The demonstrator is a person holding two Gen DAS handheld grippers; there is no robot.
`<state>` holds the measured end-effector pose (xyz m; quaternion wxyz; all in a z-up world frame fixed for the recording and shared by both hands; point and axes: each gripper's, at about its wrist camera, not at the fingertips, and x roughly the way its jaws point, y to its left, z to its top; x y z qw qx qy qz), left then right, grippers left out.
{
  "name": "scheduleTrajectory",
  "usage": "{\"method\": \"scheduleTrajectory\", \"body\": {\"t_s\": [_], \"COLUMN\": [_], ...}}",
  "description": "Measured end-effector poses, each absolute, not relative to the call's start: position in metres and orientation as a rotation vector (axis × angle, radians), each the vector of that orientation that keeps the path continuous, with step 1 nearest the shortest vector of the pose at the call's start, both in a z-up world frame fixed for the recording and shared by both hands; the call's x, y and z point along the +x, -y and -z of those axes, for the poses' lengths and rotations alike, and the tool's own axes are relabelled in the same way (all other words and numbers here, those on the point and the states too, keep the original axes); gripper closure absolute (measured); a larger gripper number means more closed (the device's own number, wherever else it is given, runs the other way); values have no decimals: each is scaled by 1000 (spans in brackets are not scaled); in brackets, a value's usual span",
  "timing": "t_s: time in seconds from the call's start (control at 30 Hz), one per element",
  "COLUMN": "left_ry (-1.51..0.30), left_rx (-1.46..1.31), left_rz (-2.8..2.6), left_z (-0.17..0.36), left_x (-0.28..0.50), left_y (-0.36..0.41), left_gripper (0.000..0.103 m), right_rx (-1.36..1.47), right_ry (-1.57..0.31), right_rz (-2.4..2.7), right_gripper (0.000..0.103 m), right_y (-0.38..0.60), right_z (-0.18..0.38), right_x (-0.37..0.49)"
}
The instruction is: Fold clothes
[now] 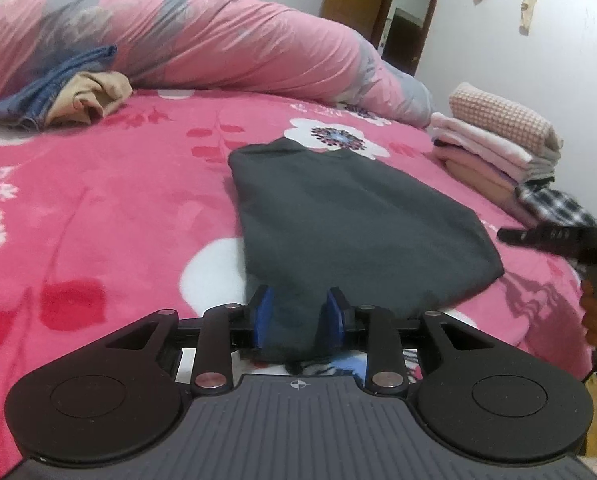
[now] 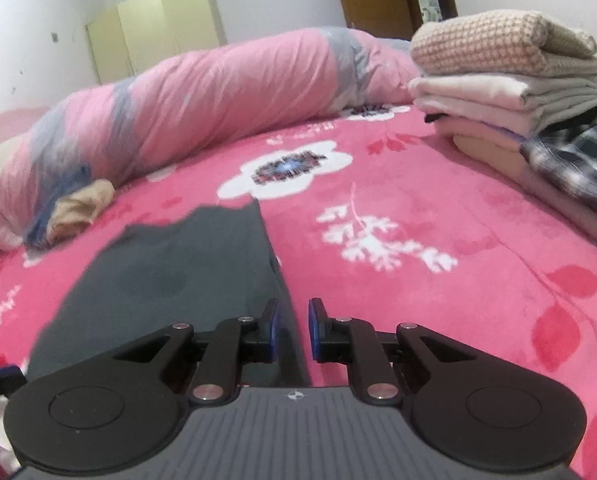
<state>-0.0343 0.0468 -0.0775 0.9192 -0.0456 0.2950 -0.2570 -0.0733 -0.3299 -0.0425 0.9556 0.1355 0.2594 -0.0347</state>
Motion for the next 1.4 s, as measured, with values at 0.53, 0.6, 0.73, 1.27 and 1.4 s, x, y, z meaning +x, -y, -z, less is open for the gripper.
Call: {"method": "scheduleTrajectory", "body": {"t_s": [0.53,0.6,0.73,1.27,1.4], "left_ry": [-587,-585,-612,-713,-720], "left_rx": [-47,-14,-53,-87,-76], "left_rz": [520,507,483,405,399], "left_z": [59,53,49,94,93], "left_x": [30,44,78,106,111], "left_y": [2,13,25,28,31], "left_gripper": [73,73,73,71,70], "right_rx": [67,15,-21,86,98], "right_ry": [-437,-429,-433,-629,-644], "right_rz": [-100,-99,-113,-124,-130], "right_gripper": [88,88,88,88,88], "right_y": [258,252,248,267,270], "right_z": [15,10,9,83,79], "right_x": [2,19,54,105,110]}}
